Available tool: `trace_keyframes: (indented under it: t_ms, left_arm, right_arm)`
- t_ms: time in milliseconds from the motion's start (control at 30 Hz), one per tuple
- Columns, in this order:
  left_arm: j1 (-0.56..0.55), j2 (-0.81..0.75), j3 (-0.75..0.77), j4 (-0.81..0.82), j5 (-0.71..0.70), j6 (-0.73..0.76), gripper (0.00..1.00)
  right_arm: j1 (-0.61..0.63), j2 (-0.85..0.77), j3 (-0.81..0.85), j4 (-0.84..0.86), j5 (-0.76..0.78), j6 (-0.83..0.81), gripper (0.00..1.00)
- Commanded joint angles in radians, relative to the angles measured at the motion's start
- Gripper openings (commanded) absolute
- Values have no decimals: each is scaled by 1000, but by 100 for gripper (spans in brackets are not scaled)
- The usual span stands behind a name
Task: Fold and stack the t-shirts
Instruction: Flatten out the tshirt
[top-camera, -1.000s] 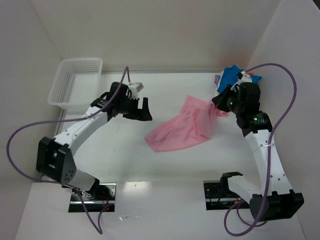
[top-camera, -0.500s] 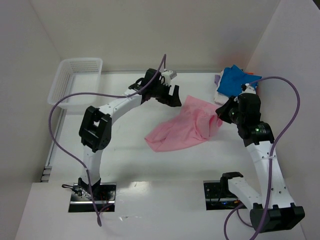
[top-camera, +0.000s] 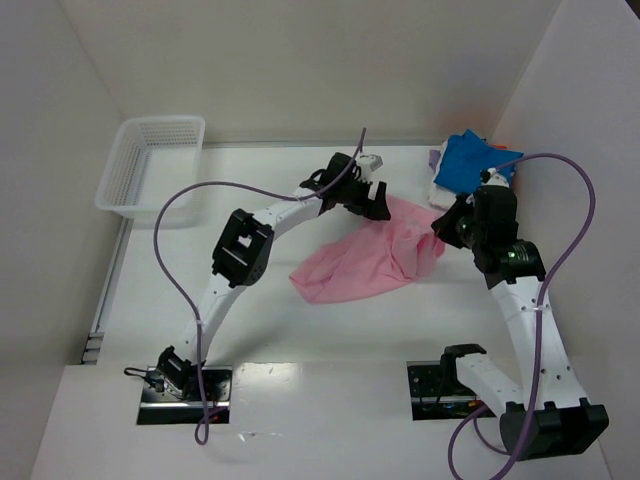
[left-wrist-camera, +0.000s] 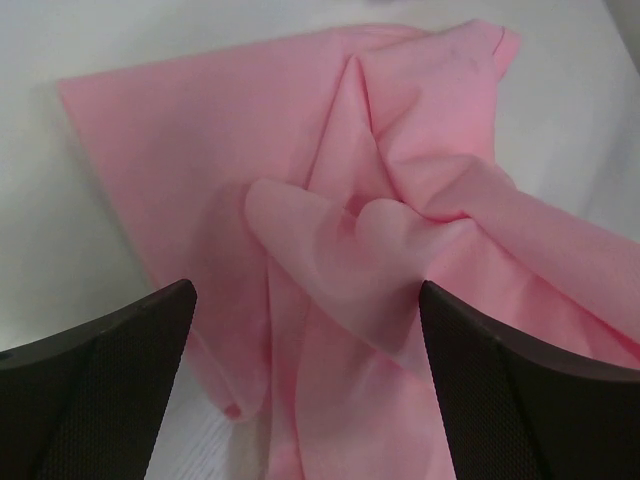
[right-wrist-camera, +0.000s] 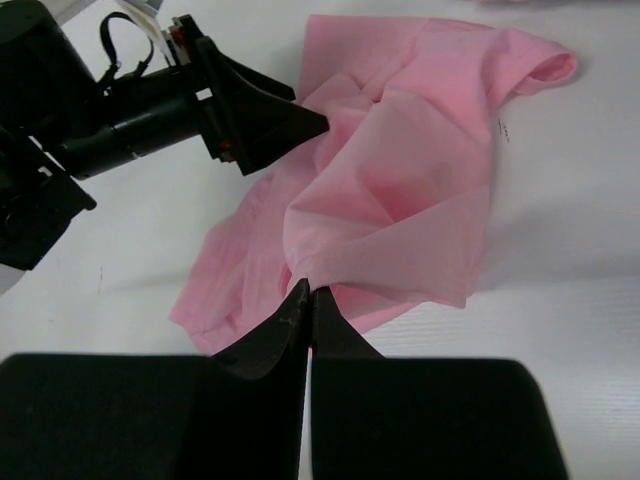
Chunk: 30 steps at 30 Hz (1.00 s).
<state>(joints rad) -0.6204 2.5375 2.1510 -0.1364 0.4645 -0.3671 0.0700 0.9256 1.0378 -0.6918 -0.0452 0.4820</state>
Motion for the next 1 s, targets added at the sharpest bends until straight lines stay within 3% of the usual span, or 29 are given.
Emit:
trace_keyframes:
  t_ms: [0,100,167,233,267,400,533,733,967]
  left_arm:
    - [-30,77,188,-70,-32,13,100]
    - [-39,182,332,-148,-65,1,97]
    - [-39,291,542,-270,-75,1,92]
    - [-50,399,858,-424,-100,1,76]
    - [-50,446,932,-466,-116,1,63]
    - [-50,411,949,-541,-179,3,24]
    - [-39,345,968,-634,-248,37,0]
    - [4,182,975,-785,-307,93,0]
    - [45,-148,814,-789,-319,130,0]
  right_arm:
    - [2,18,-4,-6,13,6,0]
    - [2,18,-13,-5,2,11,0]
    - [2,18,-13,-5,2,15,0]
    - [2,13,-13,-5,13,15,0]
    - [2,7,-13,-5,19,15,0]
    - [-7,7,-3,-5,36,6,0]
    - [-16,7,31,-5,62,-6,0]
    - [-36,16,75,40,82,-23,0]
    - [-45,29,147,66,91,-46,0]
